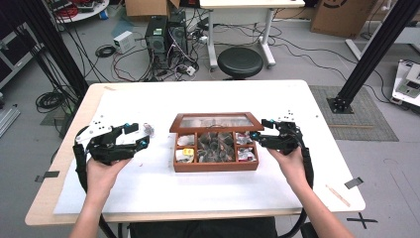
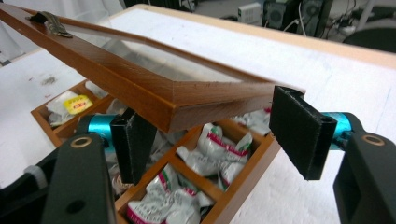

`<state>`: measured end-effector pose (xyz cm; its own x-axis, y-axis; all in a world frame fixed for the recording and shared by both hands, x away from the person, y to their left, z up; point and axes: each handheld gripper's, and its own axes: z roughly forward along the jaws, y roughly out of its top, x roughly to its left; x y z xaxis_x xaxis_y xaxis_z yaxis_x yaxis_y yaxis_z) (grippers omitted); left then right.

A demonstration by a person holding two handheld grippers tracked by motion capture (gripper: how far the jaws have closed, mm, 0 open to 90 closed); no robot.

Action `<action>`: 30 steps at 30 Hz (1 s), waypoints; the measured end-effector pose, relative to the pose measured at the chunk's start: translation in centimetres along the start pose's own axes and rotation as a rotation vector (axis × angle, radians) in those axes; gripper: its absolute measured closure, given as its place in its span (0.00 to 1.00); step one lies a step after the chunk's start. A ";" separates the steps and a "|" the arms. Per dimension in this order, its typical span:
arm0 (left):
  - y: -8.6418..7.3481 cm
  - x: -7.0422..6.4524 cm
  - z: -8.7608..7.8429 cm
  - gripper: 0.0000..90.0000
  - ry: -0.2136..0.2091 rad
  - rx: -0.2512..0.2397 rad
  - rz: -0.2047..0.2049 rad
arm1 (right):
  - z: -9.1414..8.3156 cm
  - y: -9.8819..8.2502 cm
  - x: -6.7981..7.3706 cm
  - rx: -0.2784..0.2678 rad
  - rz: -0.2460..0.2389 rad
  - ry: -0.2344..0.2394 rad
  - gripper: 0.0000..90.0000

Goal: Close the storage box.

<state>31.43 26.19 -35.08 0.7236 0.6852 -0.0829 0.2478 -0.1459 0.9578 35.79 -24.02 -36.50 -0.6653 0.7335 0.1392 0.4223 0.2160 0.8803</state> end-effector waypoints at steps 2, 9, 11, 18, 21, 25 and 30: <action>0.0 0.0 0.1 0.36 -0.001 0.002 -0.001 | 0.0 -0.2 0.1 0.013 0.012 0.003 0.37; 0.0 -0.2 0.2 0.36 -0.006 0.006 0.003 | 0.1 -1.5 0.0 0.027 0.076 0.055 0.41; 0.0 -0.2 0.2 0.36 -0.005 0.005 0.003 | -0.1 -1.7 0.2 0.032 0.055 0.053 0.44; -0.2 -0.2 0.3 0.36 -0.008 0.013 -0.003 | -0.3 -3.0 0.0 0.016 0.033 0.083 0.46; -0.2 -0.2 0.4 0.36 -0.008 0.014 0.000 | -0.4 -3.3 0.0 0.033 0.044 0.100 0.48; -0.2 -0.2 0.4 0.36 -0.010 0.019 -0.001 | -0.5 -3.8 0.3 0.053 0.034 0.113 0.50; -0.2 -0.2 0.4 0.36 -0.009 0.020 0.000 | -0.3 -4.5 0.4 0.064 0.048 0.130 0.52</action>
<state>31.50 25.78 -35.42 0.7294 0.6787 -0.0858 0.2607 -0.1599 0.9521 33.48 -24.92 -40.26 -0.7159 0.6550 0.2418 0.4913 0.2265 0.8411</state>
